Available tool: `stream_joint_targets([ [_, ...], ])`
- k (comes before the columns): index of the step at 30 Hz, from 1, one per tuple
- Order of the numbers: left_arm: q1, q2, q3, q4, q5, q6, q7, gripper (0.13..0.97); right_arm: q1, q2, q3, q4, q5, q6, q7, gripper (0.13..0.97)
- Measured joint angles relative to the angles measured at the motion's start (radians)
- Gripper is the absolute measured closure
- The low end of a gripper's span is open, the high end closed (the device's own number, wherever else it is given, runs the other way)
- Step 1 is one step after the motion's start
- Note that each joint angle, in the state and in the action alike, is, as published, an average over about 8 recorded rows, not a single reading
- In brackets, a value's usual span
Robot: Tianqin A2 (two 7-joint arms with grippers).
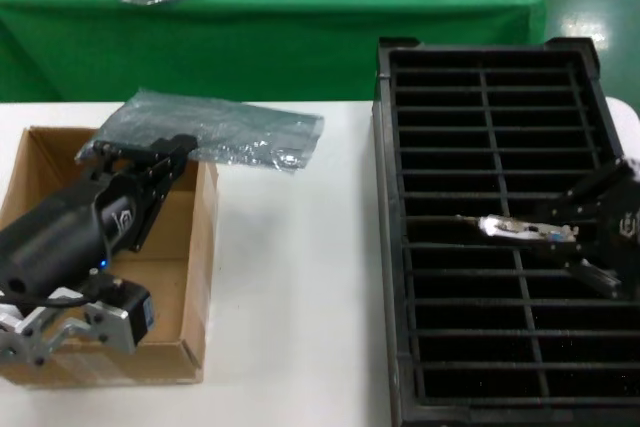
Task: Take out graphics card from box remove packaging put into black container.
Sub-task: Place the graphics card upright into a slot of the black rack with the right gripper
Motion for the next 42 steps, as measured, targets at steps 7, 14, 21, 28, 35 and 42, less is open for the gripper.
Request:
stream_joint_targets([
  [7,0.0,0.0,0.0,0.0,0.0,0.0,0.0,0.958,0.287,-0.025,-0.165,-0.049,0.065,-0.243,0.085,0.907],
  [14,0.0,0.0,0.0,0.0,0.0,0.0,0.0,0.958,0.534,-0.009,-0.428,-0.108,0.182,-0.314,0.185,0.907],
  [21,0.0,0.0,0.0,0.0,0.0,0.0,0.0,0.958,0.654,-0.028,-0.593,-0.157,0.189,-0.325,0.222,0.907],
  [28,0.0,0.0,0.0,0.0,0.0,0.0,0.0,0.958,0.658,-0.063,-0.63,-0.198,0.136,-0.327,0.219,0.907],
  [35,0.0,0.0,0.0,0.0,0.0,0.0,0.0,0.958,0.635,-0.096,-0.625,-0.229,0.088,-0.327,0.196,0.907],
  [42,0.0,0.0,0.0,0.0,0.0,0.0,0.0,0.958,0.616,-0.124,-0.617,-0.266,0.042,-0.327,0.162,0.907],
])
